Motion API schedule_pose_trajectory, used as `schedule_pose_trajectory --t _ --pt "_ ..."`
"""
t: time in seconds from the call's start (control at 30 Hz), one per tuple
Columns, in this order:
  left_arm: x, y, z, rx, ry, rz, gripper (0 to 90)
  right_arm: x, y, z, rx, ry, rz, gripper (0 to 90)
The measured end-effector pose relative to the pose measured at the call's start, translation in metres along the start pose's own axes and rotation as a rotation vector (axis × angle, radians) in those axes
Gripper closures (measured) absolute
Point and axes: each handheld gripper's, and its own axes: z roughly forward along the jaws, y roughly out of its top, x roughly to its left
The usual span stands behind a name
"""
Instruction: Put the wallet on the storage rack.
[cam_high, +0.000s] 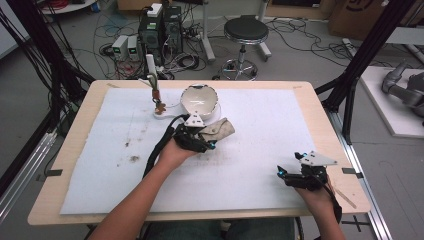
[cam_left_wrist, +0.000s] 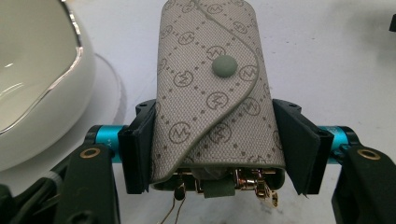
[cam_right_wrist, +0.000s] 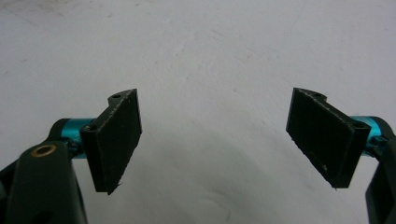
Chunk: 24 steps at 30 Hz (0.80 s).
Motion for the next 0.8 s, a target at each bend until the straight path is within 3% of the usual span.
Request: schedule_pose_trajectory --t 0.17,0.53,0.8 --pt "0.004 -0.007 -0.015 0.007 0.037 0.008 35.9 0.005 0.012 0.015 -0.001 0.032 -0.026 18.3" --pt "0.019 -0.019 -0.054 -0.012 0.137 -0.03 35.8 0.018 0.034 0.046 0.005 0.093 -0.081 18.3" --pt "0.025 -0.028 -0.066 -0.009 0.171 -0.044 35.7 0.022 0.042 0.054 -0.004 0.106 -0.092 18.3"
